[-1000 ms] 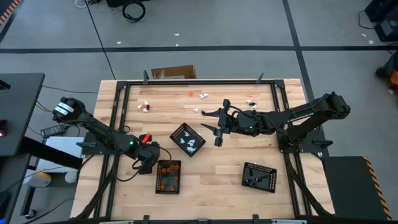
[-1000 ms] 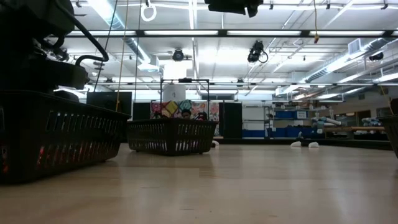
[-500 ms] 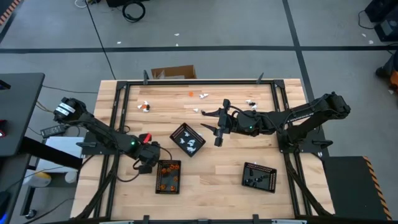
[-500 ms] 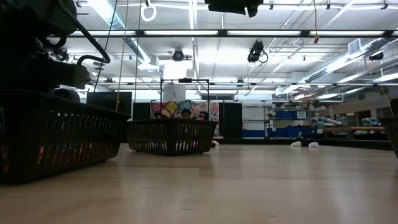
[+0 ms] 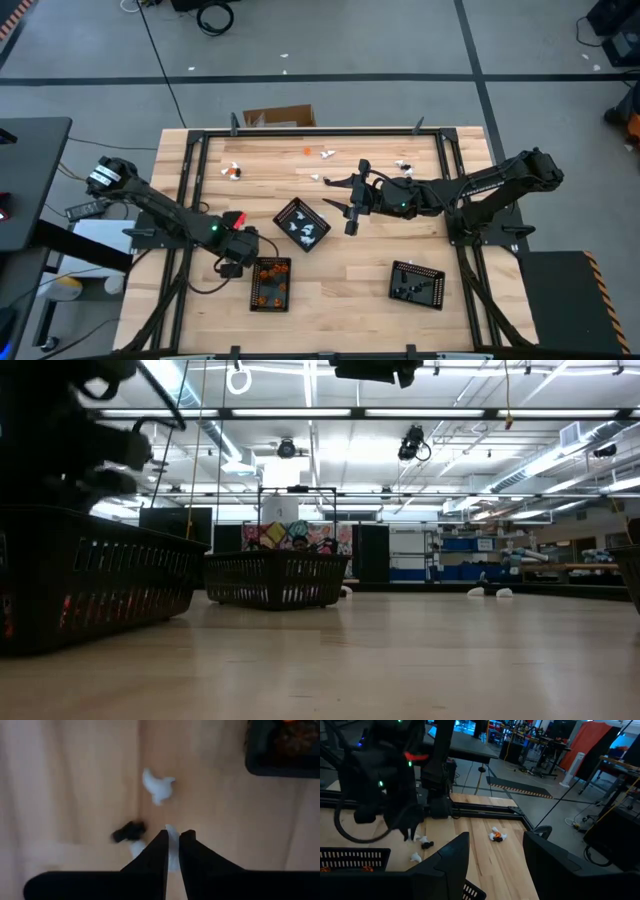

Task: Sort Halloween decoration
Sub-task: Put the white ghost toy into the middle black basket

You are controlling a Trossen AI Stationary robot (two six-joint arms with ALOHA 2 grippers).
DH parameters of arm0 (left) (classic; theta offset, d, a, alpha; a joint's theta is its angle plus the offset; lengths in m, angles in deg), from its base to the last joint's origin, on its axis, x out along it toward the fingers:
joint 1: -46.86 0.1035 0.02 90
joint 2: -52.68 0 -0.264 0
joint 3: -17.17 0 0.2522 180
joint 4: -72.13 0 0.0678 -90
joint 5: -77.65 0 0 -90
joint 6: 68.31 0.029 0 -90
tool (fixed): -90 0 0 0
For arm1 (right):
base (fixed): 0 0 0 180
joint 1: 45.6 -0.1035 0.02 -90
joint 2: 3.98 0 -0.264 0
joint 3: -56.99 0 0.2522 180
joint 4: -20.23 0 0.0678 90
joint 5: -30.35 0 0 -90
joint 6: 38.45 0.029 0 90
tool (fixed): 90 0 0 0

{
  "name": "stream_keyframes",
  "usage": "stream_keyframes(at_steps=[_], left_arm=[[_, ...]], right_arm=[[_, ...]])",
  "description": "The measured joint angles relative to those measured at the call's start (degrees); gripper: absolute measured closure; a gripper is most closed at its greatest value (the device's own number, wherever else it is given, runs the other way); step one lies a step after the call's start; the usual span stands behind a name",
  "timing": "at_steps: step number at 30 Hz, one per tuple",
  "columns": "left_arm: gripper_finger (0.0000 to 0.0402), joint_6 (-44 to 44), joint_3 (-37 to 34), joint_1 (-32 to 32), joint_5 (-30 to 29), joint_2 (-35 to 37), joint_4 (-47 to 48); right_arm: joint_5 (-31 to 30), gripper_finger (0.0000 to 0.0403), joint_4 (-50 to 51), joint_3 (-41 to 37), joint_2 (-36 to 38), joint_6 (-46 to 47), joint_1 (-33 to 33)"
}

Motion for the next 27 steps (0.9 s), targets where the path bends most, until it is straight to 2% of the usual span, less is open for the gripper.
stream_keyframes(at_steps=[3,8,11,14,16,19,21,23,27], left_arm=[[0.0355,0.24,5.12,0.04,-3.11,0.01,5.25],[0.0355,3.78,12.14,0.01,-7.87,0.07,7.15],[0.0355,8.75,14.63,0.38,-15.84,0.09,5.64],[0.0354,17.29,14.80,2.01,-23.29,0.09,-1.88],[0.0354,25.09,13.51,3.97,-24.81,0.13,-11.15],[0.0354,36.58,9.20,7.90,-21.37,0.11,-27.68],[0.0354,40.60,5.97,10.92,-18.95,0.09,-36.07],[0.0352,40.81,3.49,14.48,-16.65,0.09,-40.77],[0.0323,35.78,1.75,21.79,-2.67,-0.30,-43.87]], right_arm=[[0.01,0.0212,0.00,0.00,0.00,0.00,0.00],[0.00,0.0212,0.00,0.00,0.00,0.00,0.00],[0.00,0.0212,0.00,0.00,0.00,0.00,0.00],[0.00,0.0212,-0.28,0.00,0.00,0.00,0.00],[0.00,0.0212,-0.94,0.00,0.00,-0.02,0.00],[0.00,0.0212,-1.18,0.00,0.02,-0.02,0.00],[0.00,0.0212,-1.15,0.00,0.02,-0.02,-0.04],[-0.02,0.0212,-1.10,0.00,0.02,-0.02,-0.25],[0.00,0.0212,-1.00,0.00,0.02,-0.15,-0.39]])
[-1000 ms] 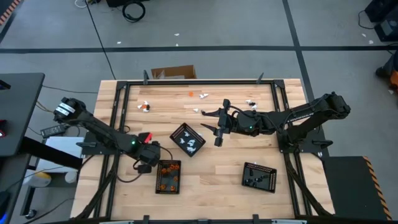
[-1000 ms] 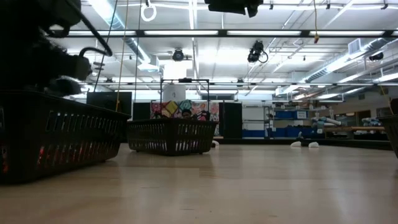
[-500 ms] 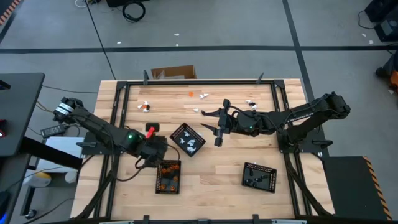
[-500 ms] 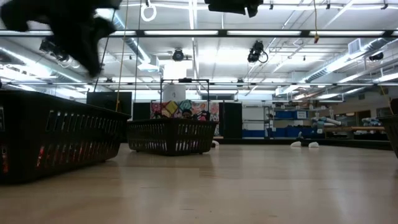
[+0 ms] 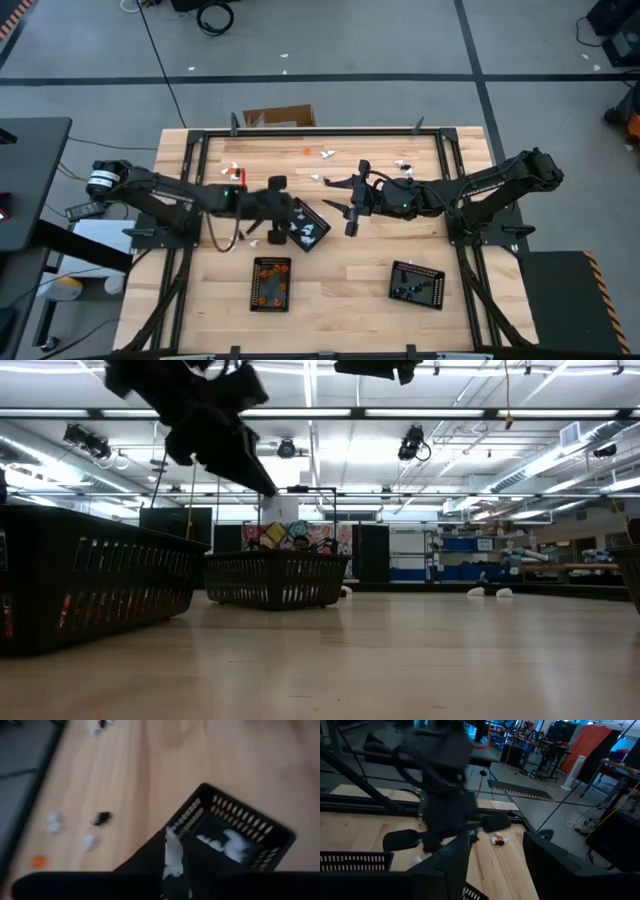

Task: Sort Halloween decoration
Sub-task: Put the white ghost toy into the middle black basket

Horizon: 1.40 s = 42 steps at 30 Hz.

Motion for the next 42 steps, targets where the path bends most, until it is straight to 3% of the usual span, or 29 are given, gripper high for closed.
stream_keyframes(at_steps=[6,10,17,23,30,36,42], left_arm=[[0.0241,-2.62,1.43,2.90,7.78,-0.37,1.32],[0.0209,-2.88,5.15,1.26,7.26,0.70,14.63],[0.0207,-18.16,4.22,0.05,4.26,4.16,40.82],[0.0216,-28.03,1.19,-2.39,4.62,6.37,48.27],[0.0225,-27.19,-7.77,-5.45,13.74,6.37,36.07],[0.0225,-21.72,-10.41,-10.74,8.65,6.40,31.02],[0.0216,-21.92,-11.52,-14.76,3.65,5.60,26.33]], right_arm=[[-0.02,0.0212,0.64,0.00,0.00,-0.07,0.02],[-0.17,0.0212,1.10,0.00,0.00,-0.04,0.02],[-0.20,0.0212,1.86,0.00,0.00,-0.07,0.44],[-0.17,0.0212,2.52,0.00,0.00,0.31,1.18],[-0.04,0.0212,2.73,0.00,0.00,0.74,1.18],[0.00,0.0212,2.75,0.00,0.00,1.05,1.18],[0.00,0.0212,2.73,0.00,0.00,1.46,1.42]])
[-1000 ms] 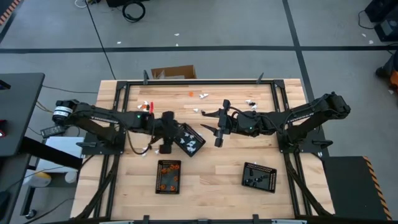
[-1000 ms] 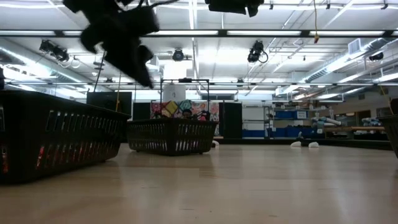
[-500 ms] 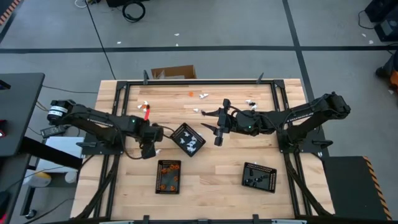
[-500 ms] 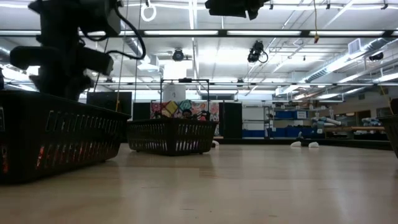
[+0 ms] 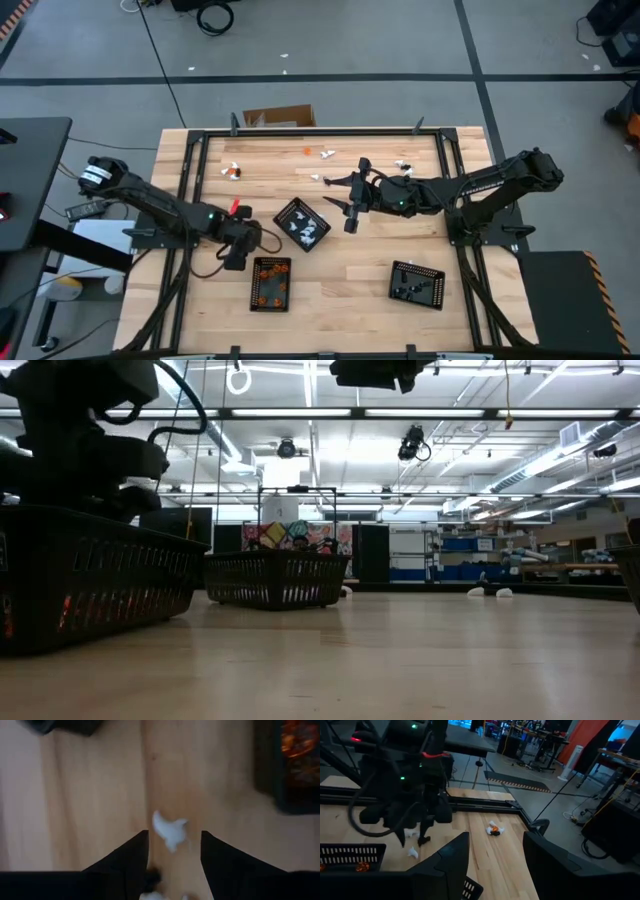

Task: Sort Halloween decoration
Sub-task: Put the white ghost toy into the middle black basket

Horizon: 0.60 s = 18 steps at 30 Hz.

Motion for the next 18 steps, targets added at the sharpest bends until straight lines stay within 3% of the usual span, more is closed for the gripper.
stream_keyframes(at_steps=[9,18], left_arm=[[0.0183,2.41,0.00,0.49,0.02,-4.83,-2.35],[0.0214,0.37,0.10,2.04,2.50,-7.56,-4.09]], right_arm=[[0.00,0.0212,-0.44,0.00,0.00,0.24,0.09],[0.02,0.0212,-0.44,0.00,0.00,0.66,0.09]])
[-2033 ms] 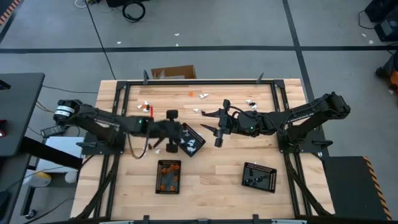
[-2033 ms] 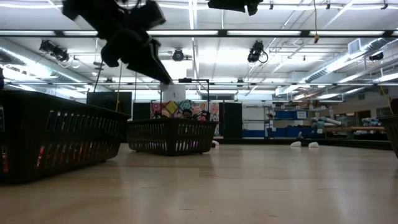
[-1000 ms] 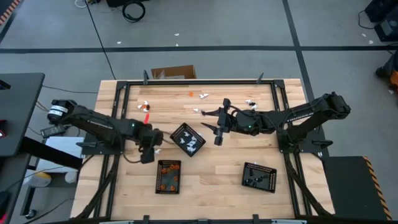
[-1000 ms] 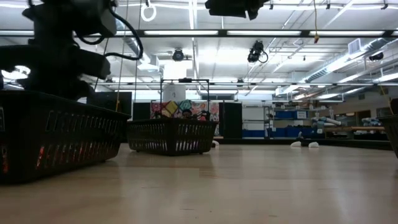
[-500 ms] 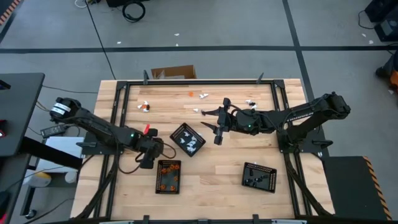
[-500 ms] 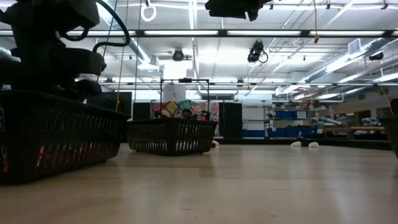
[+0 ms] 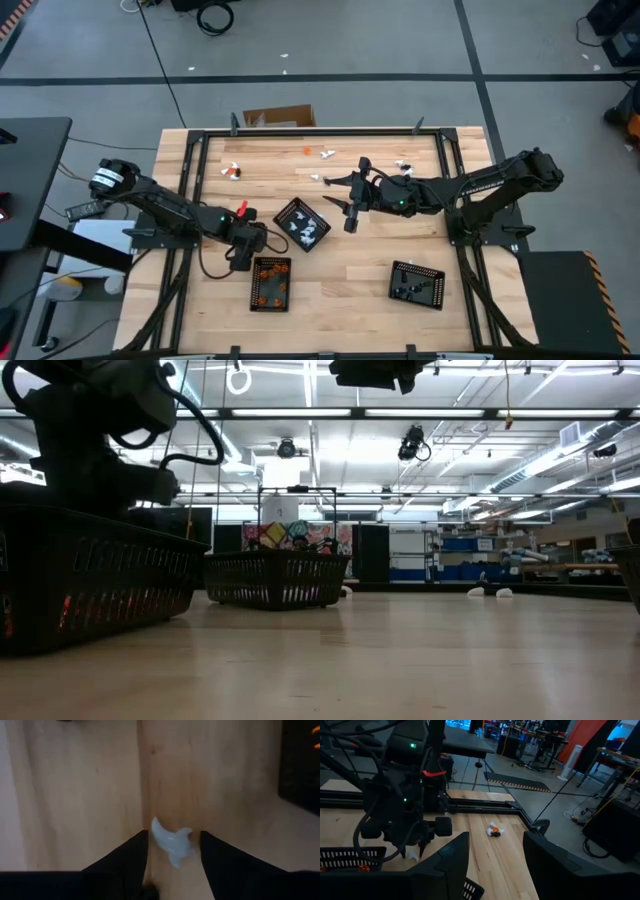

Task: Sort Halloween decoration
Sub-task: Put the white ghost toy into the middle black basket

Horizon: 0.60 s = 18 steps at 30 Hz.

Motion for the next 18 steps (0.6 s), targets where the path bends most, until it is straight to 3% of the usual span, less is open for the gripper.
stream_keyframes(at_steps=[9,18], left_arm=[[0.0285,-2.71,0.11,0.00,0.28,-0.50,0.02],[0.0328,-3.48,0.05,0.07,0.13,-0.58,0.91]], right_arm=[[0.00,0.0212,0.00,0.00,0.00,-0.02,0.00],[0.00,0.0212,0.00,0.00,0.00,-0.02,0.00]])
